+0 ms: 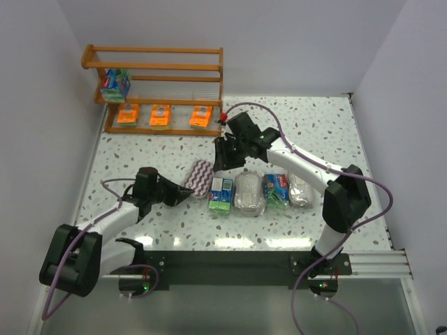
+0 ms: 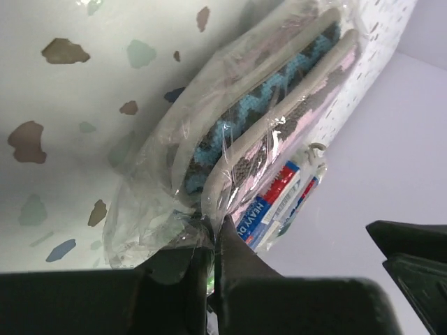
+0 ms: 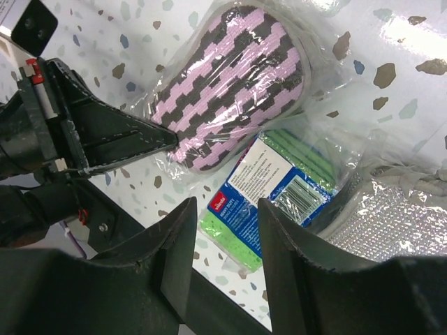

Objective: Place and organize the cleaning sponges onto the shelf

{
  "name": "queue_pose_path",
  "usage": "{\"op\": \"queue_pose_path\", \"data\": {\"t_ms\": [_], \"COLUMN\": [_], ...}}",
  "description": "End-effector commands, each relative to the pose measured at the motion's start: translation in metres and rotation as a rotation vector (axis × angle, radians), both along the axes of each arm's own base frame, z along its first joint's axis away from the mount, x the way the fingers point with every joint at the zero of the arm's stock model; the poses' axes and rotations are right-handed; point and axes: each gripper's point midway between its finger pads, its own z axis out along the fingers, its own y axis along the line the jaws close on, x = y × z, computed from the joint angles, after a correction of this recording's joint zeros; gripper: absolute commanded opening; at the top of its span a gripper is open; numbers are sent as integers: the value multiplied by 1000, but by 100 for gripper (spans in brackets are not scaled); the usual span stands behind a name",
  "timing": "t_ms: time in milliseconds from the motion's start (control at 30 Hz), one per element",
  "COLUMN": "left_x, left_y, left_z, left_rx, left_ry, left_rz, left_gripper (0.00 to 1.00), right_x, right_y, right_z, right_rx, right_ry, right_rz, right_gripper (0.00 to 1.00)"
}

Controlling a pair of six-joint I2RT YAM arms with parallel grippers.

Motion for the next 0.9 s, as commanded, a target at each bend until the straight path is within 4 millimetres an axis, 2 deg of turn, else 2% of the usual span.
{"op": "queue_pose_path", "data": {"t_ms": [0, 133, 167, 200, 267, 300, 367, 400, 433, 467, 500, 533, 567, 600, 633, 667, 700, 733, 767, 800, 833, 867], "left_x": [11, 25, 28, 40, 46, 61, 72, 84, 90, 97, 106, 112, 122, 130, 141, 149, 155, 170, 177, 183, 201, 210], "left_y": [4, 11, 12, 19, 28, 40, 50, 61, 62, 67, 77, 82, 88, 104, 112, 129, 139, 149, 155, 169, 175, 184], "left_z": [21, 56, 70, 91, 112, 142, 164, 195, 216, 227, 254, 268, 272, 298, 298, 313, 337, 339, 346, 372, 363, 368], "left_rx": [-6, 0, -13, -22, -5, 6, 44, 44, 28, 12, 7, 5, 5, 23, 22, 27, 26, 14, 8, 17, -16, -20], "left_ry": [-111, -202, -235, -283, -325, -388, -419, -489, -545, -567, -627, -663, -666, -718, -712, -756, -810, -818, -825, -870, -838, -844], "left_rz": [22, 33, 33, 56, 49, 79, 86, 117, 123, 126, 148, 156, 157, 191, 196, 226, 237, 249, 241, 252, 240, 242], "left_gripper": [0, 0, 0, 0, 0, 0, 0, 0, 0, 0, 0, 0, 0, 0, 0, 0, 0, 0, 0, 0, 0, 0], "right_x": [6, 9, 9, 12, 16, 17, 22, 24, 24, 26, 27, 27, 29, 30, 30, 30, 31, 30, 29, 29, 29, 27], "right_y": [3, 4, 5, 5, 3, 1, -3, -6, -9, -11, -14, -16, -18, -20, -20, -22, -22, -23, -23, -23, -23, -24], "right_z": [33, 56, 61, 74, 89, 97, 108, 112, 115, 121, 122, 124, 125, 126, 126, 126, 126, 128, 125, 124, 124, 122], "right_rx": [38, 66, 73, 93, 121, 137, 152, 153, 150, 152, 144, 138, 135, 131, 131, 130, 128, 134, 131, 132, 137, 137], "right_ry": [-69, -104, -111, -132, -150, -161, -178, -188, -194, -207, -217, -219, -226, -230, -231, -231, -231, -235, -233, -233, -235, -232], "right_rz": [-14, -18, -19, -25, -35, -43, -60, -68, -70, -76, -76, -77, -79, -79, -79, -83, -84, -86, -83, -86, -86, -88], "right_gripper": [44, 44, 44, 44, 44, 44, 44, 44, 44, 44, 44, 44, 44, 44, 44, 44, 44, 44, 44, 44, 44, 44]}}
